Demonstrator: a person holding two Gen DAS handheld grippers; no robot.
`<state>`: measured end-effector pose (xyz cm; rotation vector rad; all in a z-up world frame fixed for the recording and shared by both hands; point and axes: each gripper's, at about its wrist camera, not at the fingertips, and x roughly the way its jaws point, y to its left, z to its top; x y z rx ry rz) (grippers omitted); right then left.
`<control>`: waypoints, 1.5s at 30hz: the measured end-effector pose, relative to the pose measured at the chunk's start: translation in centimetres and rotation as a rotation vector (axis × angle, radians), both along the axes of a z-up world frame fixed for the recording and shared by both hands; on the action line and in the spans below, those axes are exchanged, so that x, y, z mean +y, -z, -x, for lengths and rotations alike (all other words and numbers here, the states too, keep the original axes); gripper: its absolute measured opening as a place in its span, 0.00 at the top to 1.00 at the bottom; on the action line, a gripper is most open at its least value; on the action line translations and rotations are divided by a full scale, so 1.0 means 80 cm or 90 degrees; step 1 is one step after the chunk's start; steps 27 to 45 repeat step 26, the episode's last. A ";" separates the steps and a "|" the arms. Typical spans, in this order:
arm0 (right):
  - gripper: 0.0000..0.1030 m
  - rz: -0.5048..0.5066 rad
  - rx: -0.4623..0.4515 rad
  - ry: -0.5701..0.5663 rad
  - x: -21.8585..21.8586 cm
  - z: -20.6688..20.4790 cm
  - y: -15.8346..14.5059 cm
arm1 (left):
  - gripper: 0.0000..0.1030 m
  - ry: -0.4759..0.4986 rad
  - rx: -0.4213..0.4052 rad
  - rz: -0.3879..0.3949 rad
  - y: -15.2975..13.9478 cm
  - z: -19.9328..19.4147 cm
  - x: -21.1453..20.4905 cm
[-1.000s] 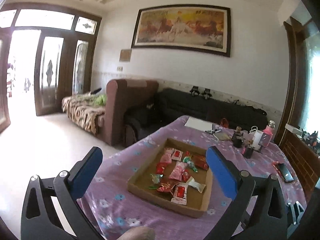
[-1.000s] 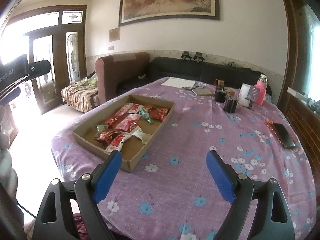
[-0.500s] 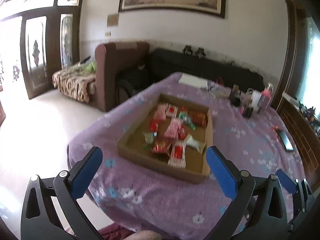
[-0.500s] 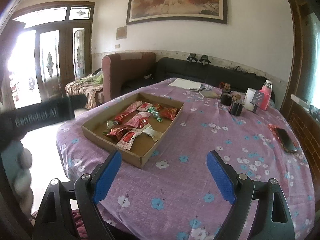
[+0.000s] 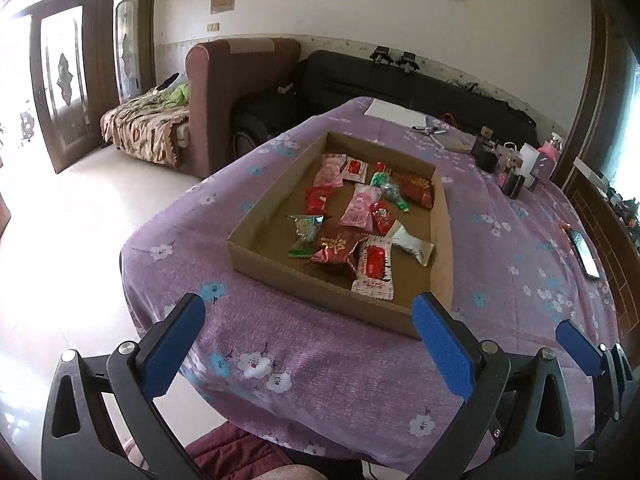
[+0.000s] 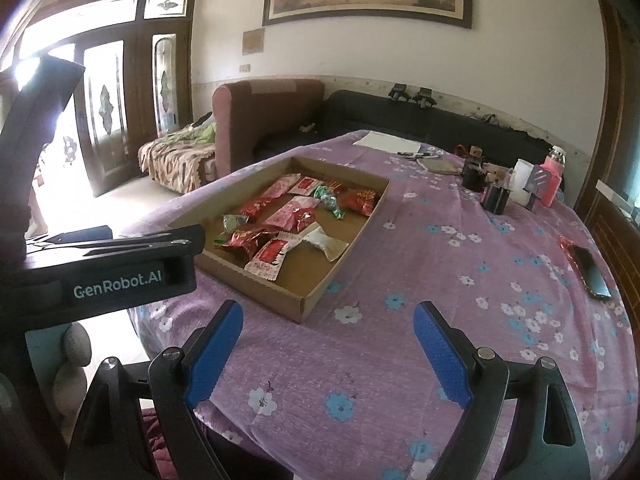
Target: Organize snacks
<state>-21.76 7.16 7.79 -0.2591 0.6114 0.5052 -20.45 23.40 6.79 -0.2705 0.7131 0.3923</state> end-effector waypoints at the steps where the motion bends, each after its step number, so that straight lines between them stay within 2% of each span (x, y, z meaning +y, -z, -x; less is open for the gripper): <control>1: 0.14 0.001 0.003 -0.001 0.002 -0.001 0.001 | 0.00 -0.001 0.003 -0.001 0.002 -0.001 0.001; 12: 0.14 0.012 0.029 -0.023 0.021 -0.017 0.020 | 0.00 -0.014 0.031 0.012 0.018 -0.013 0.016; 26: 0.14 -0.016 0.065 -0.020 0.007 -0.046 0.034 | 0.00 -0.020 0.076 0.003 0.030 -0.041 0.010; 45: 0.14 -0.016 0.065 -0.020 0.007 -0.046 0.034 | 0.00 -0.020 0.076 0.003 0.030 -0.041 0.010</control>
